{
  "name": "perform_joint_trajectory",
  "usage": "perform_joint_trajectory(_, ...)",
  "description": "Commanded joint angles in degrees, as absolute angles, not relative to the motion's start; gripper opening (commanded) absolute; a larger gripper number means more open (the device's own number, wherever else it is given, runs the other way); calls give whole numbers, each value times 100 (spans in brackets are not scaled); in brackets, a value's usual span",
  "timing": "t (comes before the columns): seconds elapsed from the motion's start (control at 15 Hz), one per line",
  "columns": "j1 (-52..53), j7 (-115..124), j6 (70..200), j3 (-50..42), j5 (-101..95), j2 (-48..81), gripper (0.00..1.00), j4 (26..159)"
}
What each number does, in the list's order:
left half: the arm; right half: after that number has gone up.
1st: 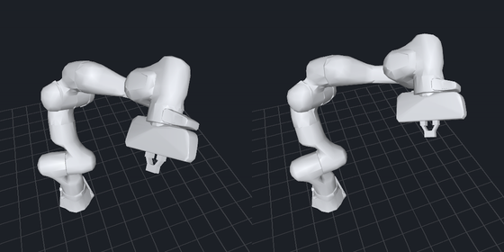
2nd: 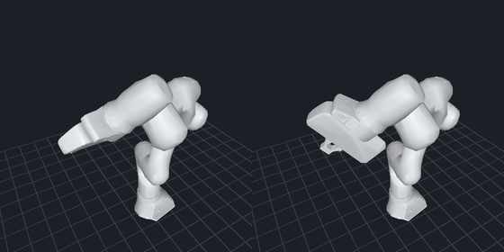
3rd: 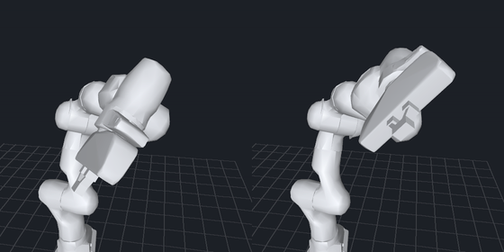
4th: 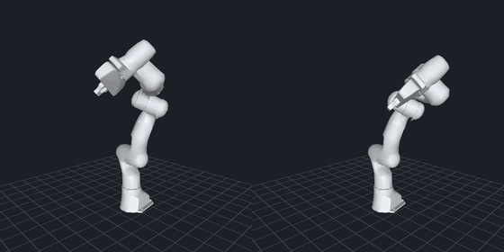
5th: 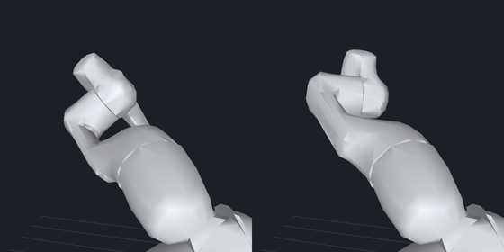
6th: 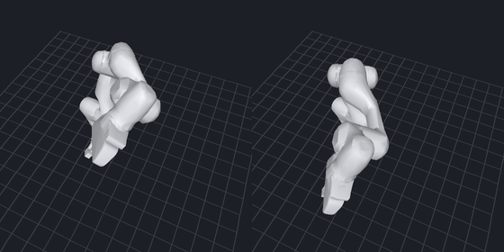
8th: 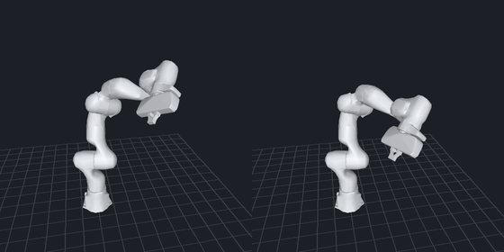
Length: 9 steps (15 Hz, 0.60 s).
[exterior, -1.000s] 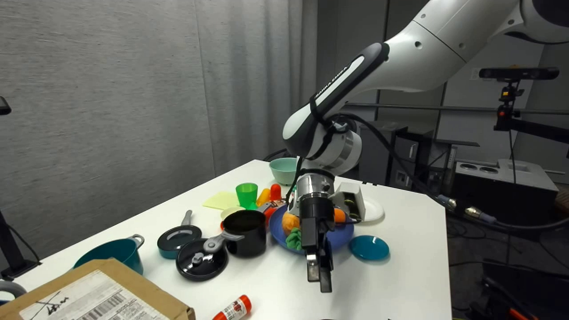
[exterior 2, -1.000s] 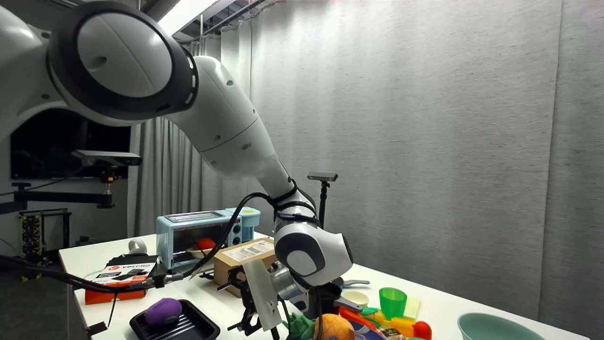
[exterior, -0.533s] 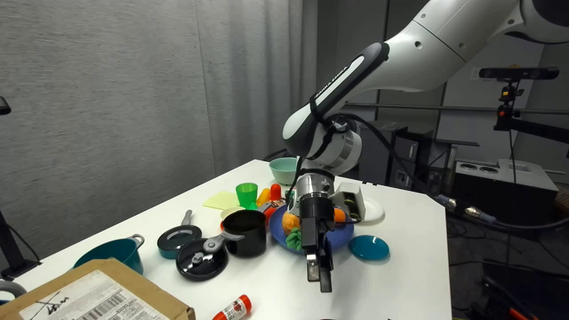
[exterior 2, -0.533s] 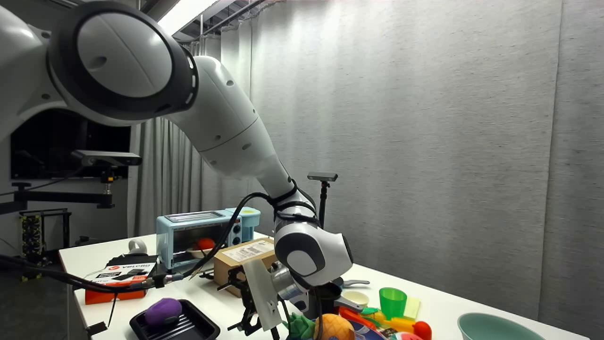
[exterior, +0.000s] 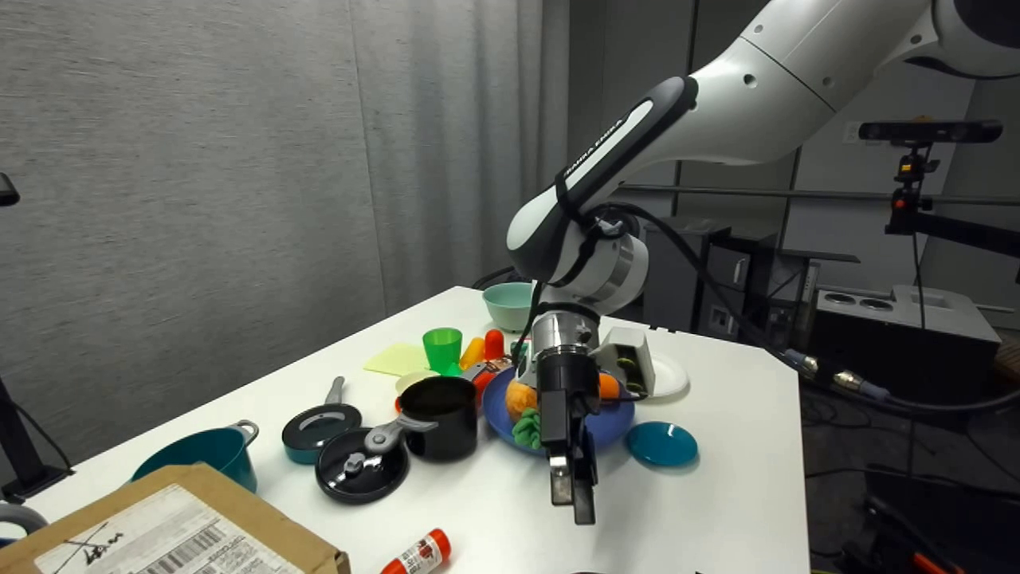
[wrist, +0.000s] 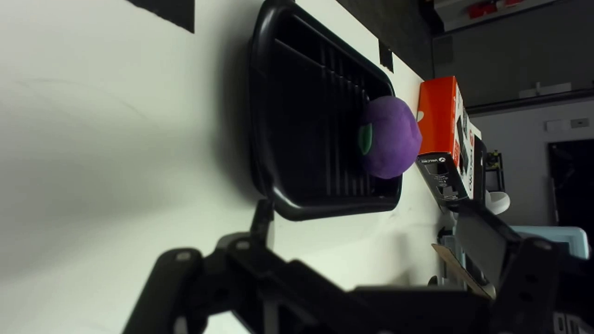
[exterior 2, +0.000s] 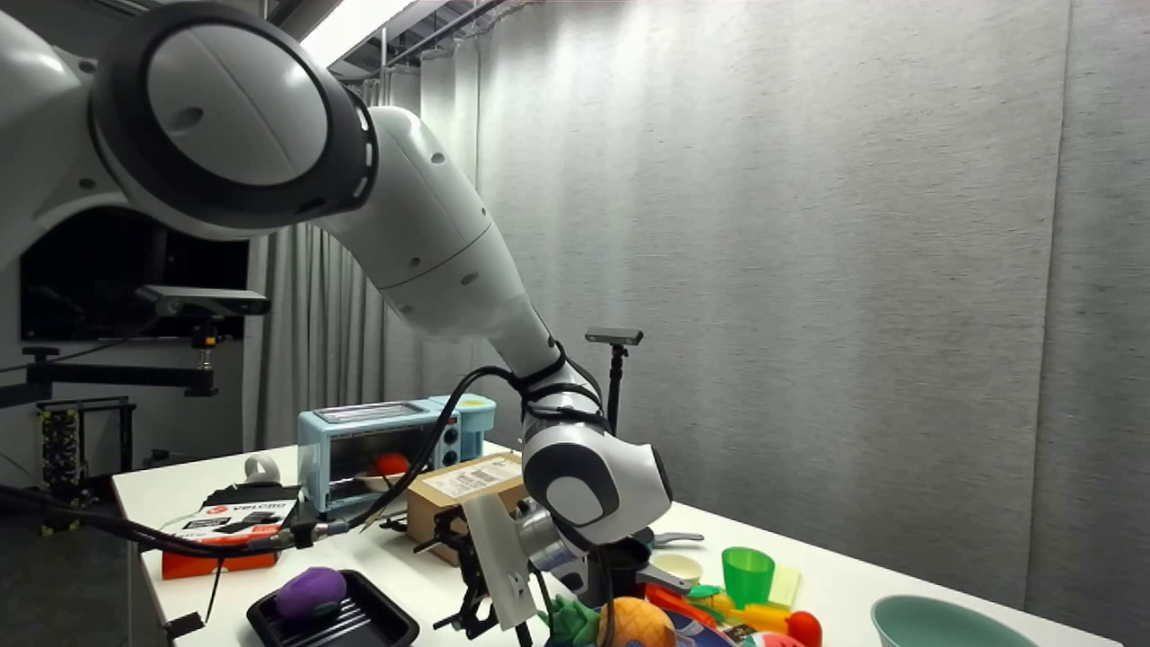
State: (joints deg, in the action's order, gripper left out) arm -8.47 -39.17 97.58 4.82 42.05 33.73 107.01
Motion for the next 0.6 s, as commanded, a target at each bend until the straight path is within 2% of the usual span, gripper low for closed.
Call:
perform_joint_trajectory(0.0,-792,-3882,9784,395,4134,3238,100,10752)
perform_joint_trajectory(0.53,-654,-3848,10363,319,3591,2379,100,11152)
